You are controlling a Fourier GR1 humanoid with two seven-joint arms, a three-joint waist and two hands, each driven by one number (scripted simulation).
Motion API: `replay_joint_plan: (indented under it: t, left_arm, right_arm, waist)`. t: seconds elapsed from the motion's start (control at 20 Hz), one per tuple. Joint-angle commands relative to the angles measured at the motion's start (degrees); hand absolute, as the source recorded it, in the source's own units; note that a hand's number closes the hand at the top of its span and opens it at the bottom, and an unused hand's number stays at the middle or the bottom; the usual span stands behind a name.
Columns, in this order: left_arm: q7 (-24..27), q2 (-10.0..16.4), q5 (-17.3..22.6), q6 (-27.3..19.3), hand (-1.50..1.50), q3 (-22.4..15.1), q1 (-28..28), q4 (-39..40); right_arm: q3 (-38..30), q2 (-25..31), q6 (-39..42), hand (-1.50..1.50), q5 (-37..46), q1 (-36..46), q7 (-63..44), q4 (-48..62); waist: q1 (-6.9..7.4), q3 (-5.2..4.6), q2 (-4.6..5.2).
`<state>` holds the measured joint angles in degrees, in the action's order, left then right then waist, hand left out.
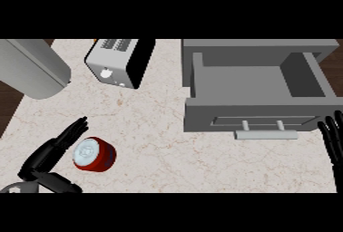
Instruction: Pick up the can, place it into the drawer and close the drawer
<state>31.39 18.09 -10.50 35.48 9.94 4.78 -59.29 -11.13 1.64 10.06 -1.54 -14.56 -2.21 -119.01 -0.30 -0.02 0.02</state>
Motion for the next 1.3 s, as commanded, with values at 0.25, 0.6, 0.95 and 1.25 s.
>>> replay_joint_plan:
  t: [0.25, 0.6, 0.95, 1.25]
  left_arm:
    - [8.5, -0.7, -2.7, -0.6, -1.5, -2.3, 7.1, 16.2]
    - [9.5, -0.3, -2.0, -0.9, -1.5, -4.4, 2.7, 10.7]
    - [13.0, -1.0, -4.4, -5.5, -1.5, -4.5, 12.0, 24.7]
    - [12.2, -0.8, -2.7, -3.6, -1.5, -4.5, 13.8, 25.3]
  right_arm:
    - [-0.5, 0.2, 0.1, -1.5, -0.3, 0.6, -2.3, -2.3]
    - [-1.3, -0.5, 2.6, -1.5, -1.6, -4.1, 1.1, -2.8]
    - [-3.6, 2.3, -0.3, -1.5, -3.4, 6.0, -8.0, -2.6]
    - [-0.3, -1.6, 0.8, -1.5, -0.6, -2.0, -3.5, -5.2]
  waist:
    - [-0.29, -0.04, 0.05]
    - [0.0, 0.02, -0.12]
    - [-0.21, -0.05, 0.14]
    - [-0.35, -0.03, 0.06]
